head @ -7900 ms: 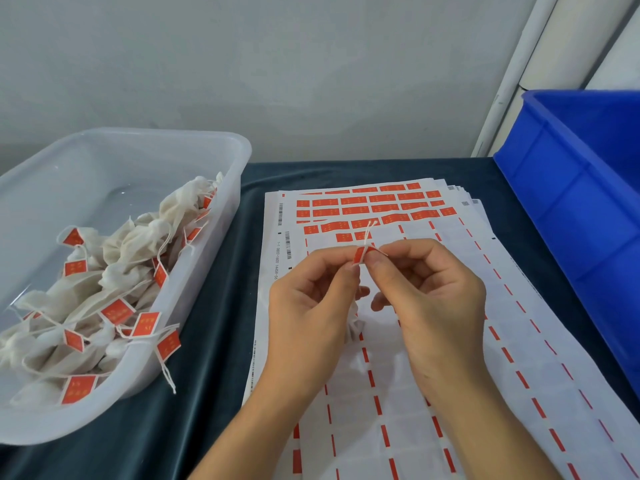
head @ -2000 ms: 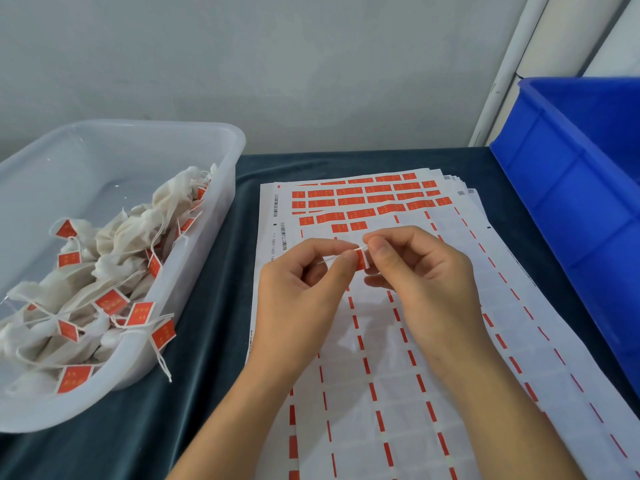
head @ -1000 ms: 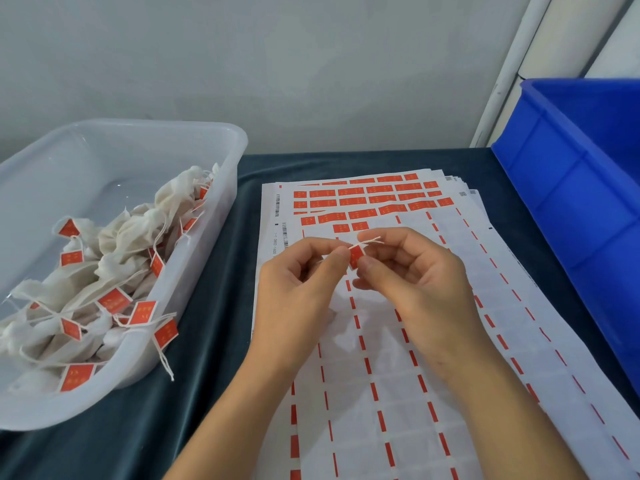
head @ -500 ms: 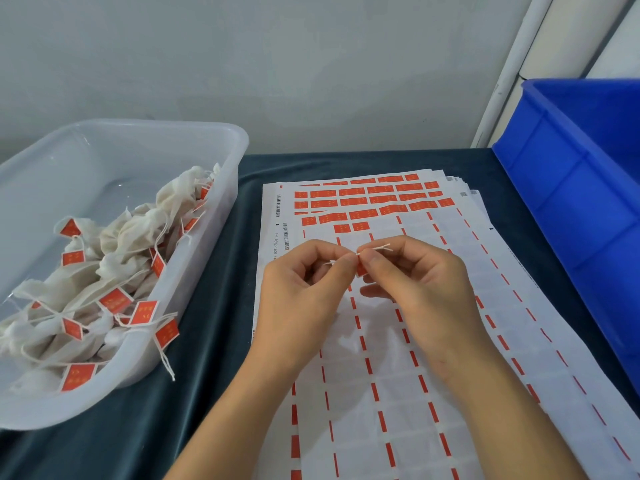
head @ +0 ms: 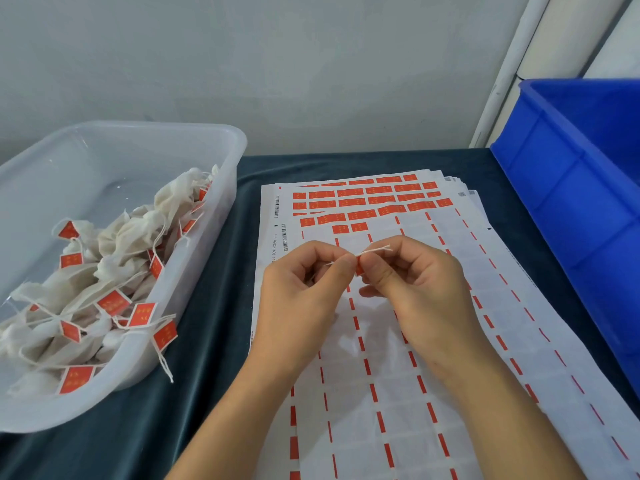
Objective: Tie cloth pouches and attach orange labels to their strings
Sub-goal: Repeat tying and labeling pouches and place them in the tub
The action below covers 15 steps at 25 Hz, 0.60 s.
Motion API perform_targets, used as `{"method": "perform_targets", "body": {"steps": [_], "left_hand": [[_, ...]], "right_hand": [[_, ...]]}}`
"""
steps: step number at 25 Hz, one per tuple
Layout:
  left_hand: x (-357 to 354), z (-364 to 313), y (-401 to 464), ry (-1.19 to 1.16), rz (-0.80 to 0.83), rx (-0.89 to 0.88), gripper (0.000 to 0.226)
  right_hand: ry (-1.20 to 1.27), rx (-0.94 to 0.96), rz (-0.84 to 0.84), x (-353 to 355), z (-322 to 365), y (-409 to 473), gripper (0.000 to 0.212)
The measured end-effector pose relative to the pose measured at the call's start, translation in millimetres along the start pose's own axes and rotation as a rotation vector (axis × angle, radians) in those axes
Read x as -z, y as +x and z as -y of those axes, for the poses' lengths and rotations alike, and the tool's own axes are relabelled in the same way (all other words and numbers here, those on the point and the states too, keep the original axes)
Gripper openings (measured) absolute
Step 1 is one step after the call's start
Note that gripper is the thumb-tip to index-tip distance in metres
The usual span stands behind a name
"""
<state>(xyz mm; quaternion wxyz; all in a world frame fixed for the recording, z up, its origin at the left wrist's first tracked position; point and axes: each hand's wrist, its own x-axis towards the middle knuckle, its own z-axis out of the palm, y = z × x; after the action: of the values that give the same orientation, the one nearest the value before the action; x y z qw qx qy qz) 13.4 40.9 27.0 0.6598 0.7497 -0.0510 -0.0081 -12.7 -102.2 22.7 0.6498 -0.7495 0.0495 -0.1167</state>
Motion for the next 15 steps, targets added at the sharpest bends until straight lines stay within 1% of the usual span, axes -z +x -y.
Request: {"method": "perform_targets", "body": {"steps": [3,5,7,10,15], "left_hand": [[0.0,-0.7,0.4,-0.009,0.005,0.005,0.015],[1.0,-1.1,0.2,-0.016,0.006,0.005,0.015],[1.8,-1.4,0.2,-0.016,0.010,0.006,0.015],[1.0,-1.8,0.5,0.020,0.024,0.016,0.014],[1.2,-2.7,-0.6,0.037,0.054,-0.003,0.018]], "right_hand": [[0.007,-0.014,0.007,0.0,1.3,-0.6,0.022],[0.041,-0.012,0.008,-0.6,2.0,-0.9,0.025],[0.066,-0.008,0.011,-1.2,1.5,-1.0,0.020],[0.029,-0.004,0.010,-0.9,-0.5,-0.7,0.012],[-0.005,-0.026,-0.005,-2.2,-2.3,-0.5,0.013]]}}
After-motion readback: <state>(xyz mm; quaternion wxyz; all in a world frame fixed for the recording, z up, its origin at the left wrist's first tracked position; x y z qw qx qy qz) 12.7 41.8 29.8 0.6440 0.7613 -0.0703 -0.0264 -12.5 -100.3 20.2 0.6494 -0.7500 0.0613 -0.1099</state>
